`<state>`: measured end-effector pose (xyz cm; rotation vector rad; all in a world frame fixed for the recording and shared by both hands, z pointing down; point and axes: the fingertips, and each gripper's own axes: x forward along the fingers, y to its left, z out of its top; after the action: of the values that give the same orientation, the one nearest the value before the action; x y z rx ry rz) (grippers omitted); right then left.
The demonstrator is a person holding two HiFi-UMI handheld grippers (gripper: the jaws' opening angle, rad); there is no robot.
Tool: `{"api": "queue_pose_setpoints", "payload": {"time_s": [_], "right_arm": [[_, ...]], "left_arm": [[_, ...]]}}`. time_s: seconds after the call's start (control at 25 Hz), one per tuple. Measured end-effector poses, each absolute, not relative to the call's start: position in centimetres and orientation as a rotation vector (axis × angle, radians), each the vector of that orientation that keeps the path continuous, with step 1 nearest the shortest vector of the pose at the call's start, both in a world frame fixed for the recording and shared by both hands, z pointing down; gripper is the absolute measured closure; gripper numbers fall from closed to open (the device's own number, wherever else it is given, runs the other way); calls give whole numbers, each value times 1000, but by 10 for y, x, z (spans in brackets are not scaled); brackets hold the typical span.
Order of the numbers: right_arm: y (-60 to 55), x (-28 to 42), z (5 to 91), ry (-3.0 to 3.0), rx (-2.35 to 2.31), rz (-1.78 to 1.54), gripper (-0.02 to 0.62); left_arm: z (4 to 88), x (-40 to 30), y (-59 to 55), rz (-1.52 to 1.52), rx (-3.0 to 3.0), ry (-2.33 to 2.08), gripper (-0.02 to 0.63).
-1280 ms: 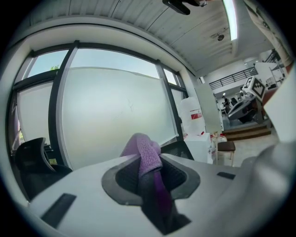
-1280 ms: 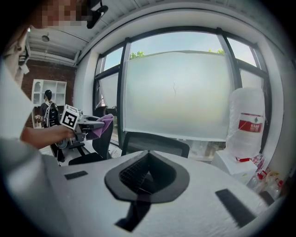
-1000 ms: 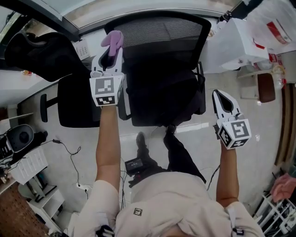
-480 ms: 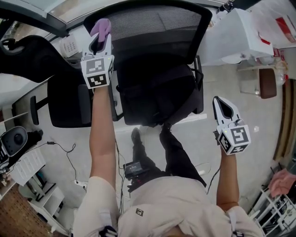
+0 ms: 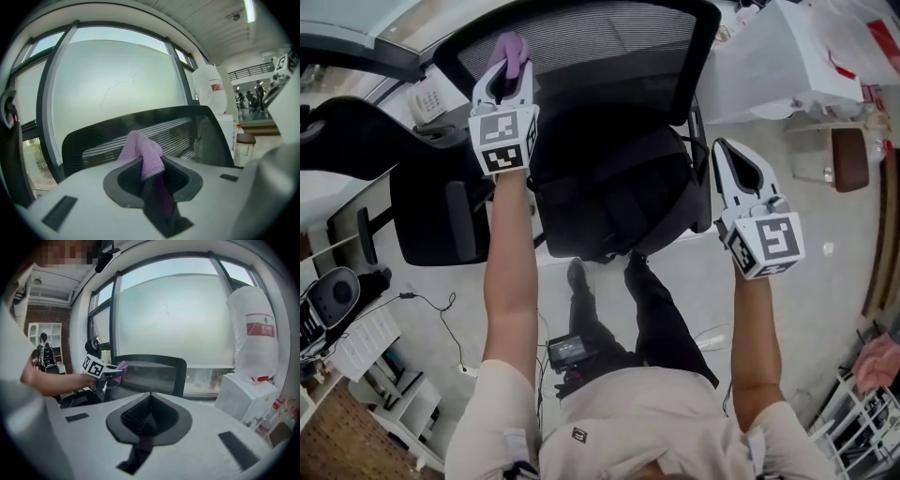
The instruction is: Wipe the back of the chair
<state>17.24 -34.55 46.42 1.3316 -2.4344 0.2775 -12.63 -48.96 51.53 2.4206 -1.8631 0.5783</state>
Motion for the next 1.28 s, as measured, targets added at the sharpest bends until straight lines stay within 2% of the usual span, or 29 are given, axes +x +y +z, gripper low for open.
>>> {"api": "queue_pose_setpoints", "payload": {"time_s": [0.32,0.6,0.76,1.04,1.16,1.28], "right_arm": [[-454,138,471,-2459,1333,163,600],[-469,151,478,-2448,1351,175,600],[-470,166,481,-2430,1382,188,600],[-468,156,485,-2429,1362,191,600],[-466,138,486,-2437,1332,184,600],[-465,120,489,-2447,1305,184,600]], "left_arm": [[528,-44,-508,488,2476,-1774,511],[537,85,-515,472,2675,-1514,512],[533,119,-517,464,2721,-1450,512],[534,80,-516,517,2667,-1524,514],[533,18,-513,521,2576,-1669,514],[532,-75,-503,482,2377,-1879,515]]}}
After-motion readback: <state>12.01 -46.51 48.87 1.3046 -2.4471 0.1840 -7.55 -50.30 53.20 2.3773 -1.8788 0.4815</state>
